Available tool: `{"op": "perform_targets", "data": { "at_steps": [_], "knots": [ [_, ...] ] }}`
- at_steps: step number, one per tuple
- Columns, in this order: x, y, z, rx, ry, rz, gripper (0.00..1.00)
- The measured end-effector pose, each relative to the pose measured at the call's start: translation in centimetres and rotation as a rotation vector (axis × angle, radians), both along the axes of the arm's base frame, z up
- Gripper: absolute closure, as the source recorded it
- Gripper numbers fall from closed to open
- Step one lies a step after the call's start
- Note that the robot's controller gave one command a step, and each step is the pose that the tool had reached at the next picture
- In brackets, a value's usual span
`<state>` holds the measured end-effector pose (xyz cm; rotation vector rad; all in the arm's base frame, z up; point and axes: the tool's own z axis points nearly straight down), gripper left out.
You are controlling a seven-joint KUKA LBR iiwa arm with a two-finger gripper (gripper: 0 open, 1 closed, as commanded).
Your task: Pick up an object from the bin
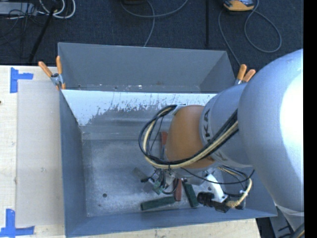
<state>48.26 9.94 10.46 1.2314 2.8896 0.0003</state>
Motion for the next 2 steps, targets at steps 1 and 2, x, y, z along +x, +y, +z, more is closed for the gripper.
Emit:
{"op": "perform_targets", "data": {
  "at_steps": [1, 2],
  "knots": [
    [0.0, 0.0, 0.2, 0.000, 0.002, 0.000, 1.00],
    [0.0, -0.1, 3.5, 0.000, 0.000, 0.003, 1.00]
  ]
}}
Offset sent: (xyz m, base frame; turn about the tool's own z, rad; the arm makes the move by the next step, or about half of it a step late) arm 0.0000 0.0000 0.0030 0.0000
